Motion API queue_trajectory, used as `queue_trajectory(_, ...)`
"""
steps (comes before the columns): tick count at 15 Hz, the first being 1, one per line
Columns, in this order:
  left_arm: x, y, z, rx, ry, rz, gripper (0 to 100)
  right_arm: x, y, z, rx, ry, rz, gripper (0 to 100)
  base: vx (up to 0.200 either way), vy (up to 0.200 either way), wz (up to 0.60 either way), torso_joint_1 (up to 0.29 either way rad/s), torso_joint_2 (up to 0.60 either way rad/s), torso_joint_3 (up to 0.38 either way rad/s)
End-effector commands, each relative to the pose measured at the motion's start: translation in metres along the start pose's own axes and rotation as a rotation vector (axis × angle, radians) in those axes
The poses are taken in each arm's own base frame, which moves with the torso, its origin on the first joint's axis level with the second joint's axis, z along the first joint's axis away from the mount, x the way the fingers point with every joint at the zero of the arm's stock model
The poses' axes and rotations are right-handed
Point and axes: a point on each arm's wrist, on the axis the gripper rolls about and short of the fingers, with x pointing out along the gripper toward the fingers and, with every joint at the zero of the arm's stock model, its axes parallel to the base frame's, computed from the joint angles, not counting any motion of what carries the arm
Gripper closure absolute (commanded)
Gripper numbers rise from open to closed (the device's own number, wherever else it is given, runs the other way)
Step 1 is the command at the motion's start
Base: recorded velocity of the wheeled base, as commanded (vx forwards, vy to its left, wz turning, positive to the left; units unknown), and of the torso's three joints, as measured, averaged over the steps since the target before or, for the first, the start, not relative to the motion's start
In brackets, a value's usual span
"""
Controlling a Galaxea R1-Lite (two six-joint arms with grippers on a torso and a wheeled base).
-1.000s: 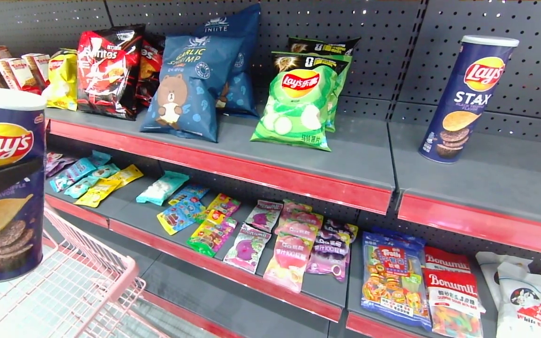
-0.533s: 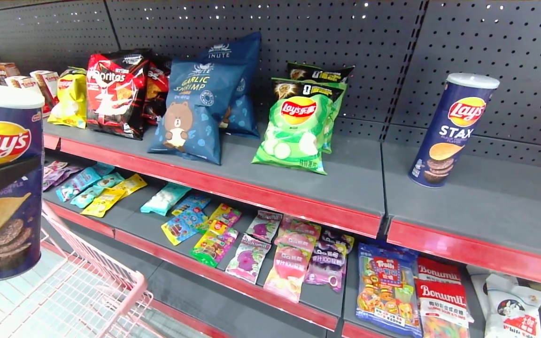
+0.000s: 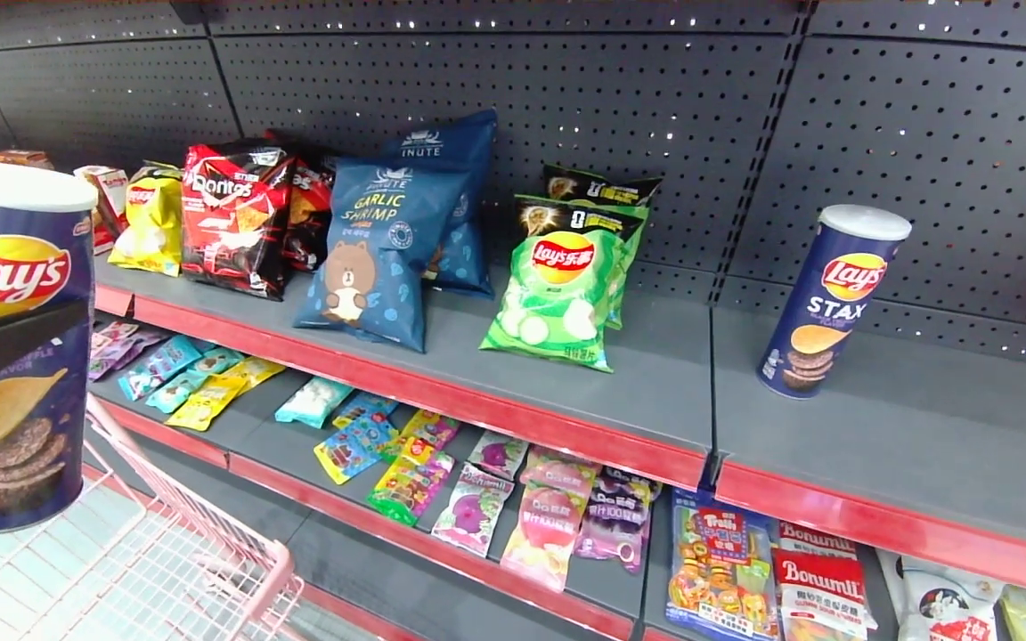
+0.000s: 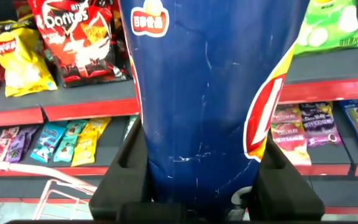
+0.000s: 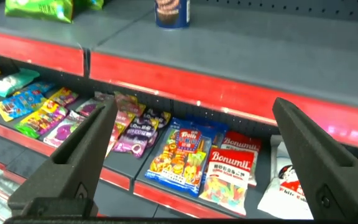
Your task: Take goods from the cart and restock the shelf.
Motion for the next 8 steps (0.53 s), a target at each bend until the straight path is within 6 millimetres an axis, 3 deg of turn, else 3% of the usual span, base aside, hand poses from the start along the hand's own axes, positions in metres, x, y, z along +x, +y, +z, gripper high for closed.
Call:
queue_trajectory(1, 0.0029, -0.0007, -0.0012, 0.001, 0.007, -0.012, 100, 0.0000, 0.0000, 0.0000, 0.001, 0.000, 0.000, 0, 0.000, 0.000, 0.00, 0.173, -0.38, -0.203)
queue_trajectory(3, 0.0032, -0.0016, -0.0009, 0.002, 0.006, -0.019, 100, 0.0000, 0.0000, 0.0000, 0.001, 0.000, 0.000, 0, 0.000, 0.000, 0.00, 0.149, -0.33, -0.163)
queue_trajectory(6, 0.0039, -0.0013, -0.0008, 0.002, 0.007, -0.019, 100, 0.0000, 0.0000, 0.0000, 0.001, 0.000, 0.000, 0, 0.000, 0.000, 0.00, 0.012, -0.02, -0.011)
queue_trajectory(8, 0.0042, -0.0010, -0.0002, 0.002, 0.006, -0.019, 100, 0.0000, 0.0000, 0.0000, 0.001, 0.000, 0.000, 0, 0.000, 0.000, -0.60, 0.005, 0.00, 0.002)
